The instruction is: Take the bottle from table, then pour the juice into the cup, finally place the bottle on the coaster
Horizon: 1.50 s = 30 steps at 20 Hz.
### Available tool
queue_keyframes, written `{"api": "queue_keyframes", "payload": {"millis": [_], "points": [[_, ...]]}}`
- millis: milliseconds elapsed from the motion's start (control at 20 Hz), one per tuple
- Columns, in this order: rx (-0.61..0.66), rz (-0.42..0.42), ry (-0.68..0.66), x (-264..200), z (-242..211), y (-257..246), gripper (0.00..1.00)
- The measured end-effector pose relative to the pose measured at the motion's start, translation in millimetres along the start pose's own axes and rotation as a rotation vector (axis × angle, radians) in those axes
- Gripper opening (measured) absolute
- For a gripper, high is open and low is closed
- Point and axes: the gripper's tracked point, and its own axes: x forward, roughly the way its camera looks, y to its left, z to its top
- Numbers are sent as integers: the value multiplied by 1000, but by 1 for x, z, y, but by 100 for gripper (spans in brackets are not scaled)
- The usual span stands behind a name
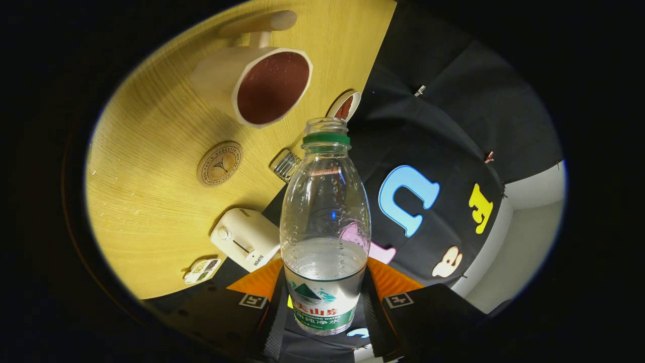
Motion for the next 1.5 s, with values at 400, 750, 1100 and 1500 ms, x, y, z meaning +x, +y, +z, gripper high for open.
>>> {"api": "queue_keyframes", "payload": {"millis": [400, 750, 1100, 1500], "points": [[417, 117, 19, -6, 15, 37, 69], [924, 164, -4, -14, 34, 37, 69], [1491, 241, -66, -15, 50, 32, 69], [1975, 275, -184, 4, 33, 4, 71]]}}
